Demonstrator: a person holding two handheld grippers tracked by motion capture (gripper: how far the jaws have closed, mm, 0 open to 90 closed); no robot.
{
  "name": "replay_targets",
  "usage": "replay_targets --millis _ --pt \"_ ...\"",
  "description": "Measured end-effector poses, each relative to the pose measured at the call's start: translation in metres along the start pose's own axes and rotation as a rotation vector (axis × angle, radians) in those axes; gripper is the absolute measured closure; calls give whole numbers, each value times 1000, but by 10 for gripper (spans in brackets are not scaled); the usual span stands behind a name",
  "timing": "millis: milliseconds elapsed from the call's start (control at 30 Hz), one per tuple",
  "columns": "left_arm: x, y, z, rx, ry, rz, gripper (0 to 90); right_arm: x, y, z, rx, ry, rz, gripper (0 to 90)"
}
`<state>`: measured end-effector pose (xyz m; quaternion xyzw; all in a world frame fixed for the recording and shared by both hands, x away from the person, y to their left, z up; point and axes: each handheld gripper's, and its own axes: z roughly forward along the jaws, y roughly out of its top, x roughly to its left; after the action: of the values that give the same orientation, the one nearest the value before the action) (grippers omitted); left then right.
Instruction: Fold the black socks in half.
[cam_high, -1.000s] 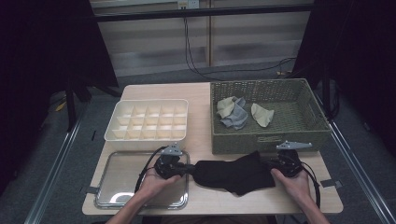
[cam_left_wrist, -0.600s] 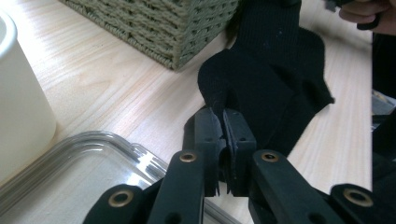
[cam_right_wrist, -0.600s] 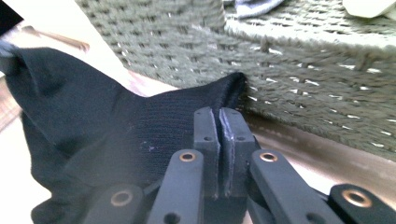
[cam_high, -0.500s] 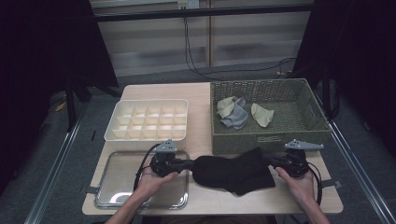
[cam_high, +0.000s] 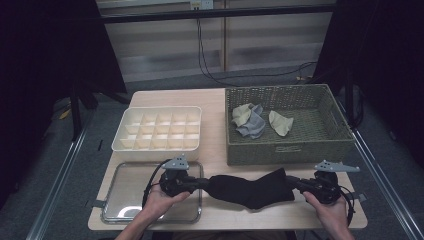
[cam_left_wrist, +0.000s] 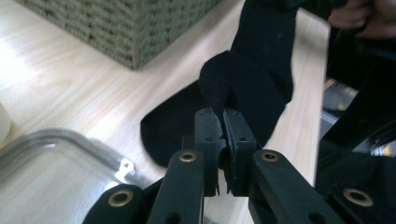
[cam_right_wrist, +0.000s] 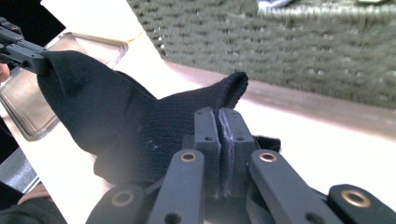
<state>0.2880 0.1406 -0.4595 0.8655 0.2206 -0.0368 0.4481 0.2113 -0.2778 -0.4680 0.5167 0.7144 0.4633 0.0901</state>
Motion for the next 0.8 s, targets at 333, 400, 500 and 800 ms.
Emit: replay_targets --millis 333,400,500,800 --pt "13 15 19 0 48 -5 857 -7 -7 11 78 -48 -8 866" --pt "17 15 24 5 49 -12 857 -9 -9 13 94 -55 -14 865" --pt "18 13 28 50 49 -13 854 -9 -10 13 101 -52 -11 862" --pt "18 11 24 14 81 -24 666 -10 -10 10 77 -45 -2 748"
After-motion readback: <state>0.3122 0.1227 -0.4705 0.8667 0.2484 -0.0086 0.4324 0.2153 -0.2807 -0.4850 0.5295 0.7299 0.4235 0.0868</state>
